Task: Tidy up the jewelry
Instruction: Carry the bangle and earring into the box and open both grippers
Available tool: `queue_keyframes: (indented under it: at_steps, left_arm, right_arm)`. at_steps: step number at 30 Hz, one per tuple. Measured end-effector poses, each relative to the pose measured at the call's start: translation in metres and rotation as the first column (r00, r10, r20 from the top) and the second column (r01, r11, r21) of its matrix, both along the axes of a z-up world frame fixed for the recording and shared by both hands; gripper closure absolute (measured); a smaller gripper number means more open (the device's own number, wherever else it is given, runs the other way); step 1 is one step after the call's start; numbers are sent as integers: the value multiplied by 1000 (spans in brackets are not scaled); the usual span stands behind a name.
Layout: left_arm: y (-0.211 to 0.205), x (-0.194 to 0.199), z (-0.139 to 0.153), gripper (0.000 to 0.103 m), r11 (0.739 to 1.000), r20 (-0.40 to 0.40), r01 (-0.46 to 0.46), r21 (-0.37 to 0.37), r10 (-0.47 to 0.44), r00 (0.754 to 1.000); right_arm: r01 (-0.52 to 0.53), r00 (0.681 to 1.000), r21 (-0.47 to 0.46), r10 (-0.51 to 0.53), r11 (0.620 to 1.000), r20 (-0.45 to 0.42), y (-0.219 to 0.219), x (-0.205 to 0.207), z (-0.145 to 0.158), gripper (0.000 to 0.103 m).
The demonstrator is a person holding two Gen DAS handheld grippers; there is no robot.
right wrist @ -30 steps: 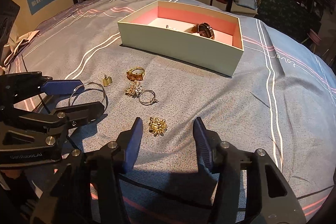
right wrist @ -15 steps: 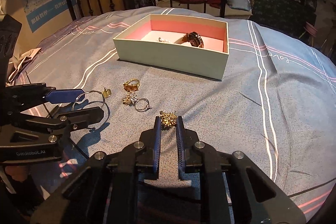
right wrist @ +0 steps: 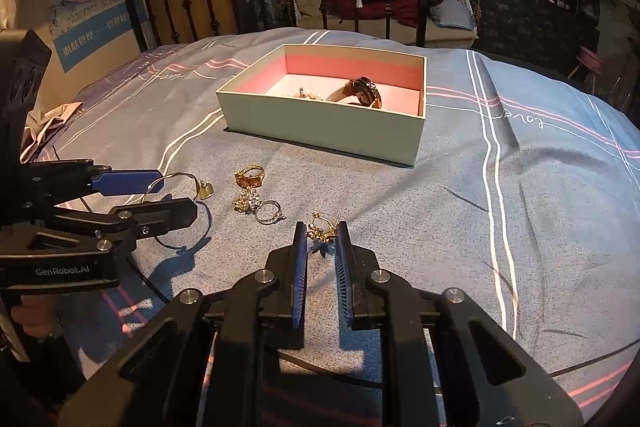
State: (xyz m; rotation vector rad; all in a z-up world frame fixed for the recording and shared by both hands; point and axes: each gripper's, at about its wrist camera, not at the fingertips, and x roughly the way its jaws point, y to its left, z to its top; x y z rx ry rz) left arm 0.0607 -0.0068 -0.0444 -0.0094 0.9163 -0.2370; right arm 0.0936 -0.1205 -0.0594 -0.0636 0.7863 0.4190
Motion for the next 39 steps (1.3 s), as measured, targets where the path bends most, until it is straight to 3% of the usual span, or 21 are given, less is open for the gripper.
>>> queue_keyframes:
  at_steps: [11,15,22,29,39]
  left_arm:
    - [-8,53,56,49,1000,147,-10,8,8,989]
    - [-7,83,68,49,999,144,-37,-37,42,989]
    - [-13,127,73,49,996,134,-69,-48,75,988]
    - [-20,172,49,49,995,28,-89,-36,90,996]
    - [-19,183,15,49,994,-52,-109,-2,109,993]
  right_arm:
    - [-8,994,18,6,1000,109,8,43,53,87]
    - [15,993,44,-20,999,112,9,74,65,87]
    - [61,993,44,-65,997,98,9,121,66,87]
    - [85,996,13,-85,996,15,11,160,45,87]
    - [88,995,-6,-89,996,-39,11,170,19,87]
